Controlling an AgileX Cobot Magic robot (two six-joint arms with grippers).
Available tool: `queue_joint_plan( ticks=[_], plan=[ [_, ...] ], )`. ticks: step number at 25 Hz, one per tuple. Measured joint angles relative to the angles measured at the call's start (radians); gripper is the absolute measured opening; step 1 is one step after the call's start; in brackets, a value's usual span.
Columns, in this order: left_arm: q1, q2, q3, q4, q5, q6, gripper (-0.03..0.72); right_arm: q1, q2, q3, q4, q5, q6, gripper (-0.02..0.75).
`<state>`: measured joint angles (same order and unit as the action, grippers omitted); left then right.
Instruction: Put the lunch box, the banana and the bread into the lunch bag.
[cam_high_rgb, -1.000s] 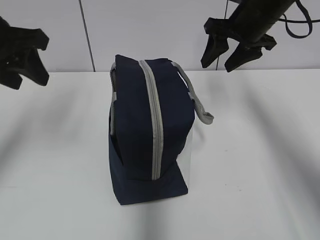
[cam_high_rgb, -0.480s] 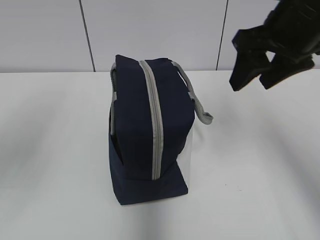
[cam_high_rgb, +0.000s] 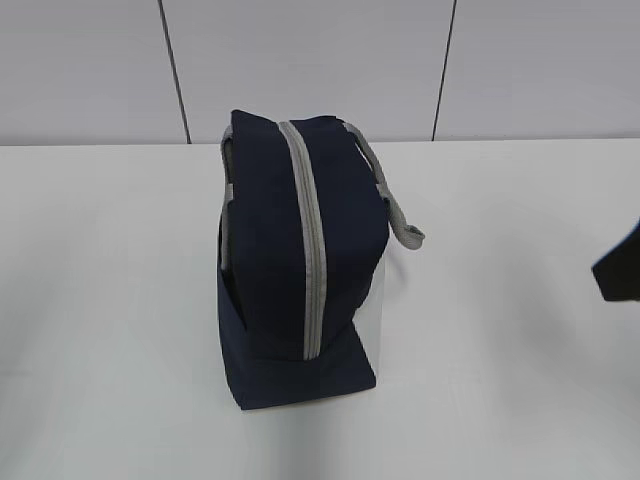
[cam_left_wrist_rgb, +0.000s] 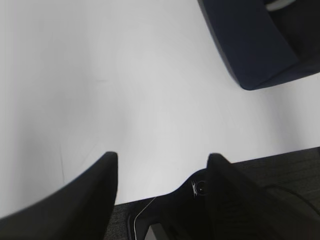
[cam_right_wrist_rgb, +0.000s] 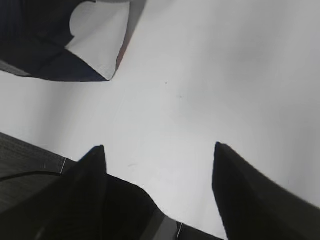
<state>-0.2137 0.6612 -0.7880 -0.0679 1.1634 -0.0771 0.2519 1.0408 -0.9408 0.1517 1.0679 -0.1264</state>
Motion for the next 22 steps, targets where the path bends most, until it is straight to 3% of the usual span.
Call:
queue_joint_plan(
  ticks=[12,22],
  plan=[
    [0.000,-0.332,0.181,0.005,0.058,-0.003,0.398,0.000,-0.528,0.285,-0.023,0.085,0.000,0.491],
    [0.000,-0.397,0.193,0.009,-0.015,0.038,0.398,0.000,-0.902,0.388,-0.107,0.158,0.064,0.491]
  ],
)
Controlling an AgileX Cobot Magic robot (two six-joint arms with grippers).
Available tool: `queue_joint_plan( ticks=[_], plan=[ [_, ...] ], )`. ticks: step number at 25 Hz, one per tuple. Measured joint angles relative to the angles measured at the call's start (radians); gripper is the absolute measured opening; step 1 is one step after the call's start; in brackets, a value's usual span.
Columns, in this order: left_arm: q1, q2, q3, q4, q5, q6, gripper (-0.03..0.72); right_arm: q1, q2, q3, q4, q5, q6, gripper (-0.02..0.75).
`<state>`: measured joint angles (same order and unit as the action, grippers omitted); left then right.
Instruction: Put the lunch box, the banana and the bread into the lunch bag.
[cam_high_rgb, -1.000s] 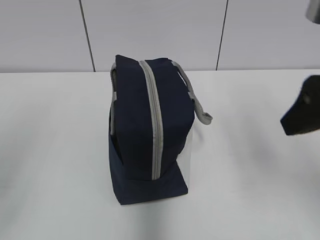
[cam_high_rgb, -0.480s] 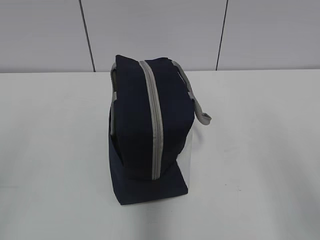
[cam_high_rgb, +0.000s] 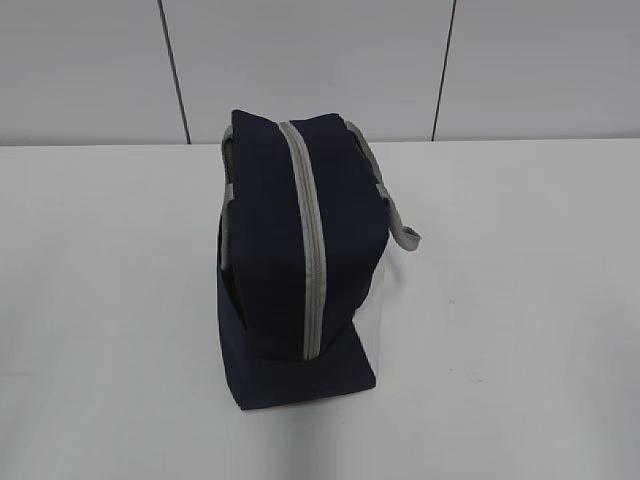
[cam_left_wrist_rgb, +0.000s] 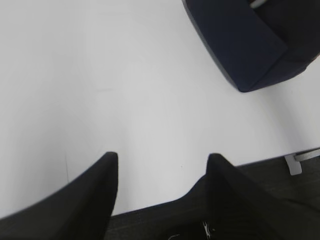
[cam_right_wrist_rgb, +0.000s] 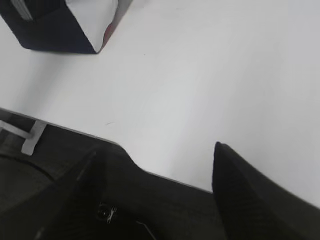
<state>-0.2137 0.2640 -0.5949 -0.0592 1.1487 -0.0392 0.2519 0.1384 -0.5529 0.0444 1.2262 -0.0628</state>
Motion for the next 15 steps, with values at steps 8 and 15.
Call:
queue_joint_plan(
  ticks=[8,15],
  plan=[
    [0.000,0.000,0.063,0.019,-0.062,0.016,0.398,0.000,-0.070,0.018,-0.082,-0.016,0.017,0.491],
    [0.000,0.000,0.073,0.021,-0.054,0.017,0.397,0.001,-0.070,0.048,-0.098,-0.079,0.019,0.491]
  ],
)
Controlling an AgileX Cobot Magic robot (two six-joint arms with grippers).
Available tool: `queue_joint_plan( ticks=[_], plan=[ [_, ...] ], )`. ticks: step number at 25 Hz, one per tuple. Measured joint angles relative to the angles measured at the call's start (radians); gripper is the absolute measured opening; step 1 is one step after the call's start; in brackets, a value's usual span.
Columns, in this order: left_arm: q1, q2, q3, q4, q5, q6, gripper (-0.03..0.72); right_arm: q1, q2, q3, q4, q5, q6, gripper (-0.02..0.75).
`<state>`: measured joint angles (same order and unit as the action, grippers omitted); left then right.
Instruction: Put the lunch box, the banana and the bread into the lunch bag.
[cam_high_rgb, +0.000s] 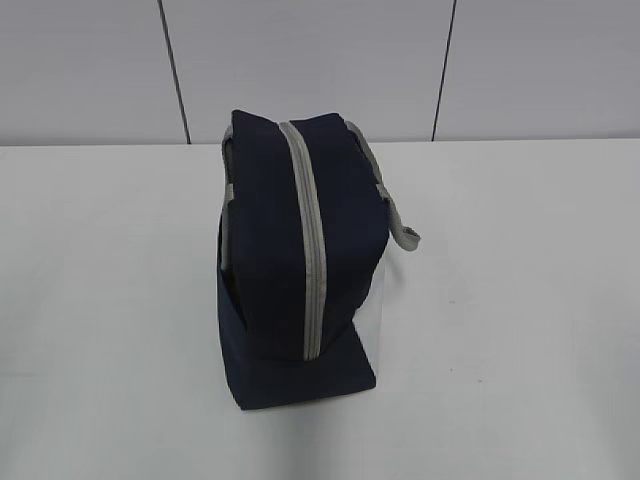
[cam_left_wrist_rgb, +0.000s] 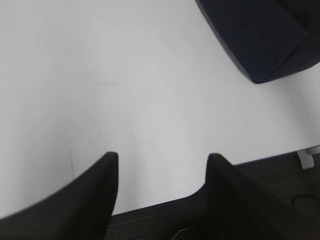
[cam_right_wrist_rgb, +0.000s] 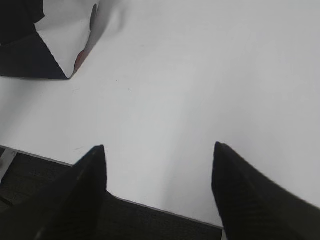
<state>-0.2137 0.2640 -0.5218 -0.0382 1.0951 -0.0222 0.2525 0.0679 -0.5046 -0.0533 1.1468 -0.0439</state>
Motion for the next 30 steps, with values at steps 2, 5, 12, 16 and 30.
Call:
queue_joint_plan(
  ticks=[2,5,12,16,30],
  plan=[
    [0.000,0.000,0.000,0.000,0.001,0.000,0.396,0.000,0.000,0.002,0.000,-0.003,0.000,0.491],
    [0.000,0.000,0.000,0.000,0.002,0.000,0.396,0.000,0.000,0.002,0.000,-0.003,0.000,0.491],
    [0.000,0.000,0.000,0.000,0.002,0.000,0.395,0.000,0.000,0.002,0.000,-0.003,0.000,0.491],
    [0.014,0.000,0.000,0.000,0.002,0.002,0.386,-0.005,0.000,0.002,0.000,-0.003,0.000,0.491],
    [0.182,-0.006,0.000,0.000,0.002,0.002,0.286,-0.207,-0.044,0.002,0.000,-0.003,0.000,0.491]
  ],
)
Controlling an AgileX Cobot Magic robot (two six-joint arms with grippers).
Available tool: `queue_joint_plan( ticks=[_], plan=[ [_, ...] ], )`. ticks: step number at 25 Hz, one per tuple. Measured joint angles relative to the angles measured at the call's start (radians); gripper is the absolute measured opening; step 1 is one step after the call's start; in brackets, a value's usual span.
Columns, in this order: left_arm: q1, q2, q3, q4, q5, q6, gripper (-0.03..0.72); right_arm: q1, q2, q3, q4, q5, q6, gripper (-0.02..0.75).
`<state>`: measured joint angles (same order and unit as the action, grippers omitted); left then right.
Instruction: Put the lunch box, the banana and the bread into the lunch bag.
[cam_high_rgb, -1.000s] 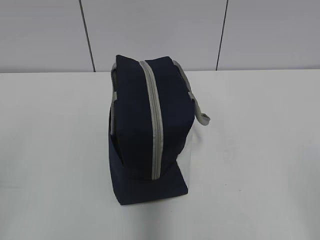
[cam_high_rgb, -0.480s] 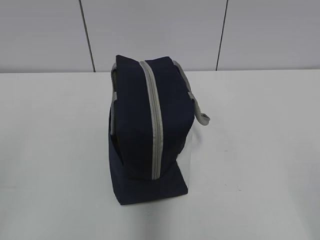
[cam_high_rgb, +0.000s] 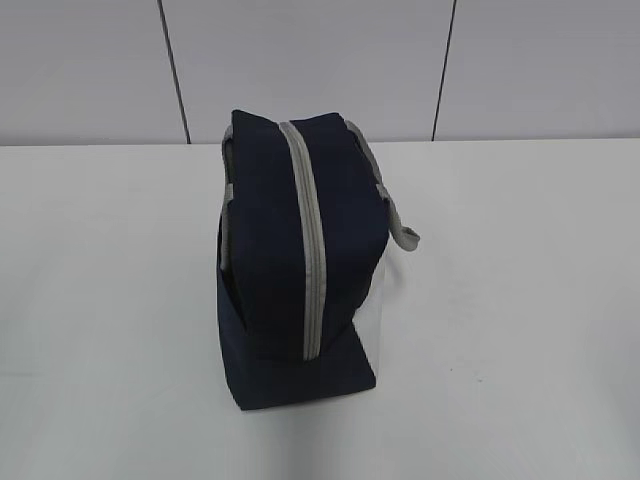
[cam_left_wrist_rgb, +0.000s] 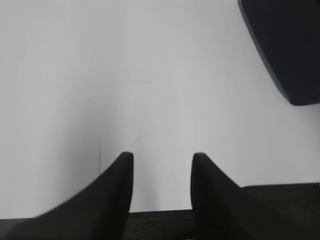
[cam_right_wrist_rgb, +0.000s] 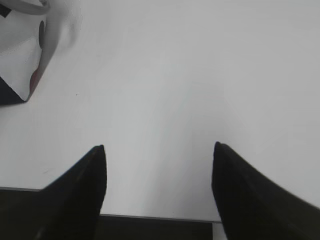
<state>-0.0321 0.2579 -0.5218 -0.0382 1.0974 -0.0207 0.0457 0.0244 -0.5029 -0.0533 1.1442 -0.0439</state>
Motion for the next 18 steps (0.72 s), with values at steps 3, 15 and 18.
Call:
queue_joint_plan(
  ticks=[3,15,18],
  plan=[
    [0.013,-0.030,0.000,0.000,0.000,0.000,0.267,-0.002,-0.037,0.000,0.000,0.000,0.000,0.491],
    [0.017,-0.265,0.000,0.000,0.009,0.001,0.249,-0.002,-0.043,0.000,-0.007,0.000,0.000,0.491],
    [0.017,-0.271,0.000,0.000,0.010,0.001,0.241,-0.002,-0.043,0.000,-0.007,0.000,0.000,0.491]
  ],
)
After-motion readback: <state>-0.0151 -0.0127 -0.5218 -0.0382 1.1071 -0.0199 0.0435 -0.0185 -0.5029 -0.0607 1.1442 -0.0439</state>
